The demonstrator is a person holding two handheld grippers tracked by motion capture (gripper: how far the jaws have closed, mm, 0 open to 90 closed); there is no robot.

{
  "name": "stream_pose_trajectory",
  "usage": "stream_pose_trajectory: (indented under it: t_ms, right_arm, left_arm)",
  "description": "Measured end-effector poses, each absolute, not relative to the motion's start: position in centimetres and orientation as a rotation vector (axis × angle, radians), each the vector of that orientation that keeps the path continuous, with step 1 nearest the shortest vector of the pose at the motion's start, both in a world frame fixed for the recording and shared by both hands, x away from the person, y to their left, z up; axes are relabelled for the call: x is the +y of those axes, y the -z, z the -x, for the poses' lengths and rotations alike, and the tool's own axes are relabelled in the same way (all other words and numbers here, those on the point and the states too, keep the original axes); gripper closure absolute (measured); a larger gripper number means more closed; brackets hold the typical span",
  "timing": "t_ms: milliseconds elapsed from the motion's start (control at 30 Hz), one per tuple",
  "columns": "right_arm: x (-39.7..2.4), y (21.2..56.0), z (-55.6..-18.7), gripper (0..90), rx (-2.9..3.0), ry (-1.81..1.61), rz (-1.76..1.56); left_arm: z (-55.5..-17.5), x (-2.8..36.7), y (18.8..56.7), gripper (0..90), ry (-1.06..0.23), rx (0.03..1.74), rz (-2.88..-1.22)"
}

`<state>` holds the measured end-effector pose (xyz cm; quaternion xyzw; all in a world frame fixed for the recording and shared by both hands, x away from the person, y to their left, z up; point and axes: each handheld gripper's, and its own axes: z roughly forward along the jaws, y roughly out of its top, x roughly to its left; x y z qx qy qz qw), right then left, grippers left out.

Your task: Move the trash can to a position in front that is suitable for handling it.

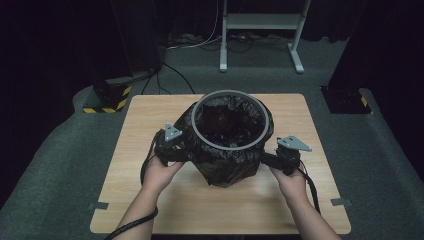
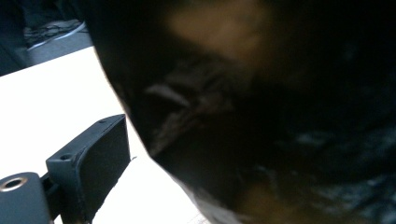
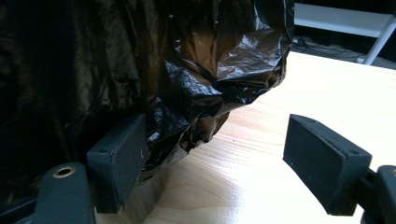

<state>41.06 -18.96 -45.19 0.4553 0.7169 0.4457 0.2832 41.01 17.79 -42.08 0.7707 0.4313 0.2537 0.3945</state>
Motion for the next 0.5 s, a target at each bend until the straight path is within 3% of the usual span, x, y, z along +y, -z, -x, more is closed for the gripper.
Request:
stream_pose_trajectory:
  t_ms: [500]
  right_arm:
    - [-22.9,45.1,-40.6,21.8,1.879,-1.145,-1.255]
  left_arm:
    - [-42.2,13.3,42.4,10.6,-0.566,1.043,-1.929]
